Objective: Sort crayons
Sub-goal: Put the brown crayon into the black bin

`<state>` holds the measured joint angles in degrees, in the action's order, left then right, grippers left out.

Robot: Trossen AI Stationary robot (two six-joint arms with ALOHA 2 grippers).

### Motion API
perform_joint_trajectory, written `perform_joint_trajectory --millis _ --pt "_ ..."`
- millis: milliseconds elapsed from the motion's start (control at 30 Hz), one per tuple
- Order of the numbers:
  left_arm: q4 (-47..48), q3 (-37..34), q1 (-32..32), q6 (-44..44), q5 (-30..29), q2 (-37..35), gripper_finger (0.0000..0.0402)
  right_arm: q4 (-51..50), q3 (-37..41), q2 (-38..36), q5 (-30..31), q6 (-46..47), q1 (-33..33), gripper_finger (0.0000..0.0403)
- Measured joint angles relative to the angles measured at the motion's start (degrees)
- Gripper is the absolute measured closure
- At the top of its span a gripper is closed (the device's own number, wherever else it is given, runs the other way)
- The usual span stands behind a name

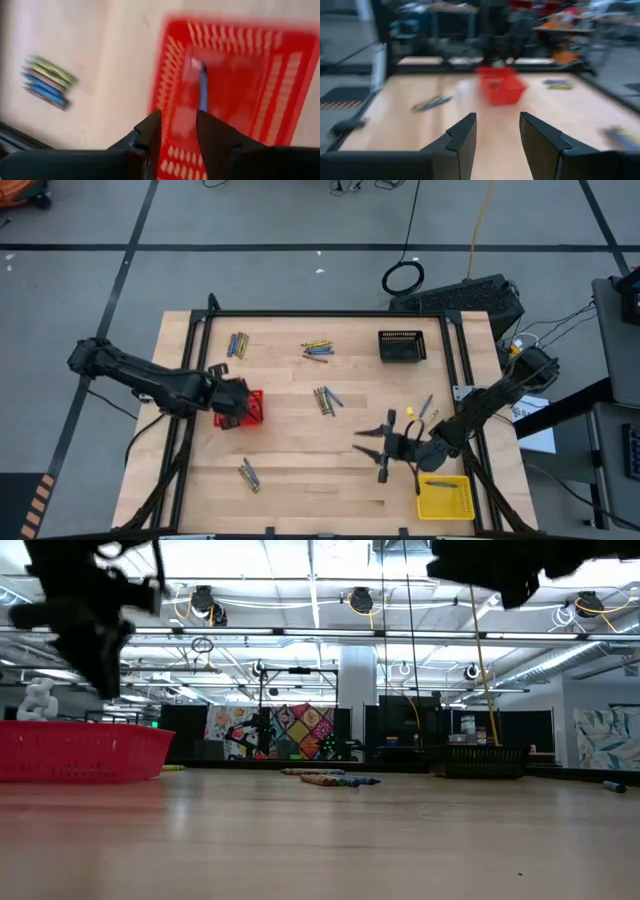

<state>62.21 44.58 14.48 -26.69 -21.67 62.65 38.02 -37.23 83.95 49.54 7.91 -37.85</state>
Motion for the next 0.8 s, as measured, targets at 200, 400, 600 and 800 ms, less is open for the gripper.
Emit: perform_joint_trajectory --millis 200,400,600,800 --pt "-14.1 1.5 3.1 4.0 -11.6 -7.5 0.0286 -15.0 -0.9 -13.0 3.9 1.9 3.9 0.0266" --pt "-34.1 -1.9 2.8 18.9 -12.5 -10.0 0.0286 -31.5 -0.9 -17.3 -1.8 7.9 12.1 0.0266" --pt "-51.5 -8.2 -5.7 25.7 -1.2 -8.6 0.0286 -33.9 -0.8 -12.1 -9.8 7.6 20.4 0.0266" --pt "-61.9 -9.4 -16.6 29.7 6.1 -4.5 0.0286 -31.0 -0.8 -5.7 -15.9 5.9 29.2 0.0266"
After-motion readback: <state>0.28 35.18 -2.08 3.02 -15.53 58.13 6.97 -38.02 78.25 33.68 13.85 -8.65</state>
